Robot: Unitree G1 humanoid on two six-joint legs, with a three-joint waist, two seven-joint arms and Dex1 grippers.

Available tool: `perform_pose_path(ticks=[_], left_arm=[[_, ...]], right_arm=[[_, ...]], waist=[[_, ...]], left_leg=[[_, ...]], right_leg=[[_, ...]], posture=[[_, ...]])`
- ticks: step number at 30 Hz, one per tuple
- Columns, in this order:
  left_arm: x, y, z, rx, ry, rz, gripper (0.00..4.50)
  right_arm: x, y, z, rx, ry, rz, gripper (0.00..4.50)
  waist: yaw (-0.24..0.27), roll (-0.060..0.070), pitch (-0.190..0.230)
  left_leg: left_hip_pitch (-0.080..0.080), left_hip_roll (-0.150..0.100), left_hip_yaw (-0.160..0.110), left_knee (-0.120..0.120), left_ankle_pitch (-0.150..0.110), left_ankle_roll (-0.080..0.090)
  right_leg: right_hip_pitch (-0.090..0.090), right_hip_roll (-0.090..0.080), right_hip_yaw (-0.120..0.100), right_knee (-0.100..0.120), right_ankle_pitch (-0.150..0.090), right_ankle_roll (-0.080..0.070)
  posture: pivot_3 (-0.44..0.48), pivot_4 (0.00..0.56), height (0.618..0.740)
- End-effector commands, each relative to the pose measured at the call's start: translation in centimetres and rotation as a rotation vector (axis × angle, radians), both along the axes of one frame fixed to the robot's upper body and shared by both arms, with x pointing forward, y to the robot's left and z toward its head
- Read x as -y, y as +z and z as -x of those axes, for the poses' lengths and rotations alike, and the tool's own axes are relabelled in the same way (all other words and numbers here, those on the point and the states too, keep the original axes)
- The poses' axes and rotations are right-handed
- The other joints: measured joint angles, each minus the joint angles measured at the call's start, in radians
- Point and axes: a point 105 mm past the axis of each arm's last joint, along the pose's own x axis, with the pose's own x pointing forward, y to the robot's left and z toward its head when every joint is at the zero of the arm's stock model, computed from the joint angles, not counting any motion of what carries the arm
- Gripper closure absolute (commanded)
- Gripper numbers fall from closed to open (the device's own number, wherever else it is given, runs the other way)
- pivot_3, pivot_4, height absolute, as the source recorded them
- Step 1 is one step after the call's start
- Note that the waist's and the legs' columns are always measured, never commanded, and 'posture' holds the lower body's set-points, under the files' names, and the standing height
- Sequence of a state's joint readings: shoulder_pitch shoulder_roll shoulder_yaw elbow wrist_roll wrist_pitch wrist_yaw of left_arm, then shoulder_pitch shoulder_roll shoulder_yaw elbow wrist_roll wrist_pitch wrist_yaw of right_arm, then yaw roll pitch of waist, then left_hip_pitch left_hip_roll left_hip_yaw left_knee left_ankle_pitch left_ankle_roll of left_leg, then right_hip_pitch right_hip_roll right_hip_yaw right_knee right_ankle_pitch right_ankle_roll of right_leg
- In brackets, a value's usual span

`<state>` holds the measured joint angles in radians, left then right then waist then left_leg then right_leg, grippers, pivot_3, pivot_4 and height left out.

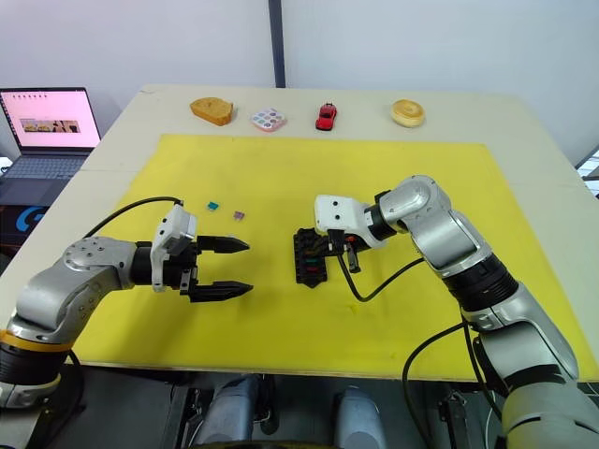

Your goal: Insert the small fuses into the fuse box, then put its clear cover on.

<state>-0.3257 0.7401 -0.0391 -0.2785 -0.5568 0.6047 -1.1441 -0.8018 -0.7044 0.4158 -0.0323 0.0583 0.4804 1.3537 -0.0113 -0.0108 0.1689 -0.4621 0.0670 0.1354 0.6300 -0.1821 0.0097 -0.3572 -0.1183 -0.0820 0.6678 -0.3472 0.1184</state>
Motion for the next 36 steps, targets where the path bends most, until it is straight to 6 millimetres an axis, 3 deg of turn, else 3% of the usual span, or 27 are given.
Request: perform_pose_path(ticks=[1, 19, 25, 36], left_arm=[[0.4, 0.5, 0.2, 0.03, -0.014, 0.007, 0.02], [0.0, 0.6, -0.1, 0.034, -0.01, -0.002, 0.02], [-0.1, 0.4, -0.2, 0.032, -0.002, -0.003, 0.02], [-0.2, 0.4, -0.3, 0.035, 0.001, -0.004, 0.02]], right_arm=[[0.5, -0.4, -0.2, -0.004, -0.028, 0.03, 4.5], [0.4, 0.2, -0.2, 0.006, -0.027, 0.004, 4.5], [0.3, 1.2, -0.3, 0.022, -0.024, -0.029, 4.5], [0.4, 0.9, -0.1, 0.013, -0.028, -0.024, 4.5]], waist=[[0.0, 0.0, 0.0], [0.0, 0.0, 0.0], [0.0, 0.0, 0.0], [0.0, 0.0, 0.0]], left_leg=[[0.0, 0.0, 0.0, 0.0, 0.0, 0.0], [0.0, 0.0, 0.0, 0.0, 0.0, 0.0], [0.0, 0.0, 0.0, 0.0, 0.0, 0.0], [0.0, 0.0, 0.0, 0.0, 0.0, 0.0]], right_leg=[[0.0, 0.0, 0.0, 0.0, 0.0, 0.0], [0.0, 0.0, 0.0, 0.0, 0.0, 0.0], [0.0, 0.0, 0.0, 0.0, 0.0, 0.0], [0.0, 0.0, 0.0, 0.0, 0.0, 0.0]], posture=[[0.0, 0.15, 0.74], [0.0, 0.15, 0.74], [0.0, 0.15, 0.74], [0.0, 0.15, 0.74]])
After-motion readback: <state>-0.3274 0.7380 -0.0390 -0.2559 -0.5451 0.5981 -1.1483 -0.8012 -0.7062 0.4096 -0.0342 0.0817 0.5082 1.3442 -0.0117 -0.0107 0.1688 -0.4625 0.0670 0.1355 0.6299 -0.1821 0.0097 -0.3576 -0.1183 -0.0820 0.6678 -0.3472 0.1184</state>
